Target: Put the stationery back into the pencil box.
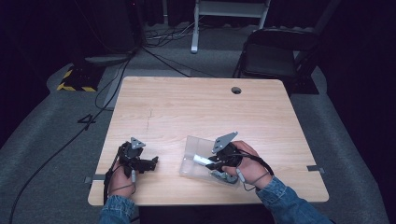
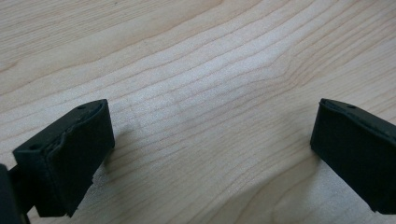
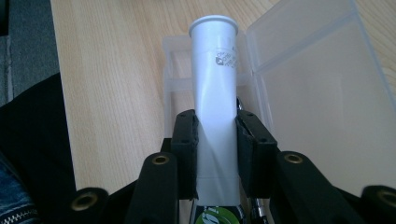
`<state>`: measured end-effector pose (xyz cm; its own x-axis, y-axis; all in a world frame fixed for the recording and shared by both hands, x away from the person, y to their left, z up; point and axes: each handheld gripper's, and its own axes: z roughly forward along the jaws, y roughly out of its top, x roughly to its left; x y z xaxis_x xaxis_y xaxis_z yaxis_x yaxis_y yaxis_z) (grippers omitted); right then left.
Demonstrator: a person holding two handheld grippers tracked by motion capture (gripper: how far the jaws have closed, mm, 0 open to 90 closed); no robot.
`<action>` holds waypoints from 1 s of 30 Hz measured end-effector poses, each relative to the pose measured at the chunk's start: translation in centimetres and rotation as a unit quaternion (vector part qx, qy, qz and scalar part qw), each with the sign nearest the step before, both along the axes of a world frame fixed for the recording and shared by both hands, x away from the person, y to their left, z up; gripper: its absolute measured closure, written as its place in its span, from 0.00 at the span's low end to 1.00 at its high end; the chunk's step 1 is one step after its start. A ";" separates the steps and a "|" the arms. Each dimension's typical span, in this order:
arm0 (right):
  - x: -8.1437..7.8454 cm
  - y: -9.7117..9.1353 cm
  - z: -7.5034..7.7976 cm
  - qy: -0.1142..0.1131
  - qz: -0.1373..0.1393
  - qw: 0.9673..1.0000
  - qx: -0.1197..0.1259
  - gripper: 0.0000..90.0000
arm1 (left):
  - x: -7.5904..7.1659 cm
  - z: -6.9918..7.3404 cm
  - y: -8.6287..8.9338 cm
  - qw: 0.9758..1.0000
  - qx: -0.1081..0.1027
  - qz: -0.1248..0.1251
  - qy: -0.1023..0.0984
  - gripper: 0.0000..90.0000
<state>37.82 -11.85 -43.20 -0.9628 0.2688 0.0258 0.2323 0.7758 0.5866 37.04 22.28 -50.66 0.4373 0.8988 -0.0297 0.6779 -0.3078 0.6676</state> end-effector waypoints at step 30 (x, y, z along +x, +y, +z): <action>0.8 1.0 -2.4 -0.018 0.047 0.996 -0.069 0.79 | 0.0 0.0 0.0 1.000 0.000 0.000 0.000 0.00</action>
